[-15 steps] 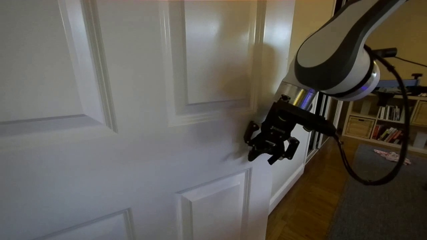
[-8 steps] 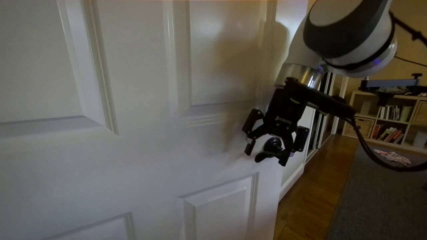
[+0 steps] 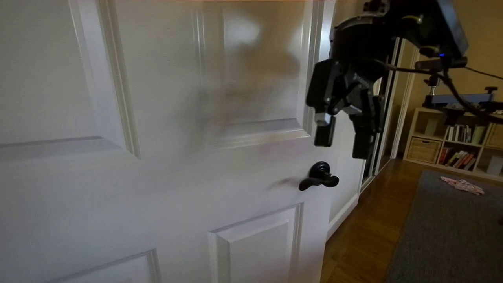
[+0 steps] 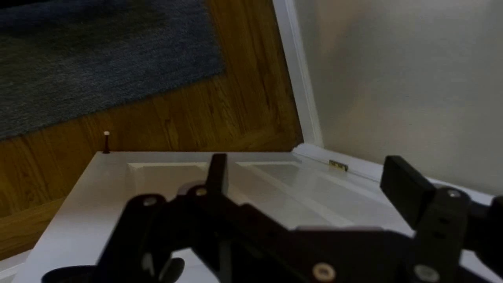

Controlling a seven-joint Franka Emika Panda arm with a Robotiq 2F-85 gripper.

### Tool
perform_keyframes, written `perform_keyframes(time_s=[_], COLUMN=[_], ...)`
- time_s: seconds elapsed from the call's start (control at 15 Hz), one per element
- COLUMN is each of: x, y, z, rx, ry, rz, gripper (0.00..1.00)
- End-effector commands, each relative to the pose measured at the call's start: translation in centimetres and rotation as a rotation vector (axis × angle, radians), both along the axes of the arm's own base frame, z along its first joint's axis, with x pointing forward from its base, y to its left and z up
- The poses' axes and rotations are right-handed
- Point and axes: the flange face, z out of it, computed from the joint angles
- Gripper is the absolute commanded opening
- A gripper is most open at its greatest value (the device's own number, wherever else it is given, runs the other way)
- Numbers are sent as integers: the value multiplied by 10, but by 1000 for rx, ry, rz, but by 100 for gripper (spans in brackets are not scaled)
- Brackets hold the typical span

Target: Open the door

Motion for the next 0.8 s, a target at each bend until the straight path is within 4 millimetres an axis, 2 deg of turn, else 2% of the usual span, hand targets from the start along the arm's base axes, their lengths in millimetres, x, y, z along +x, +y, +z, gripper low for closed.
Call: perform_keyframes(time_s=[0.0, 0.2, 0.4, 0.47, 0.6, 0.73], x=[-22, -36, -41, -23, -24, -23], y=[-30, -49, -56, -47, -47, -47], z=[23, 42, 59, 50, 54, 49], rx=[-112, -257, -313, -281, -283, -282], ry=[41, -18, -96, -52, -61, -52], rz=[162, 250, 271, 252, 252, 254], gripper=[100, 100, 100, 100, 100, 100])
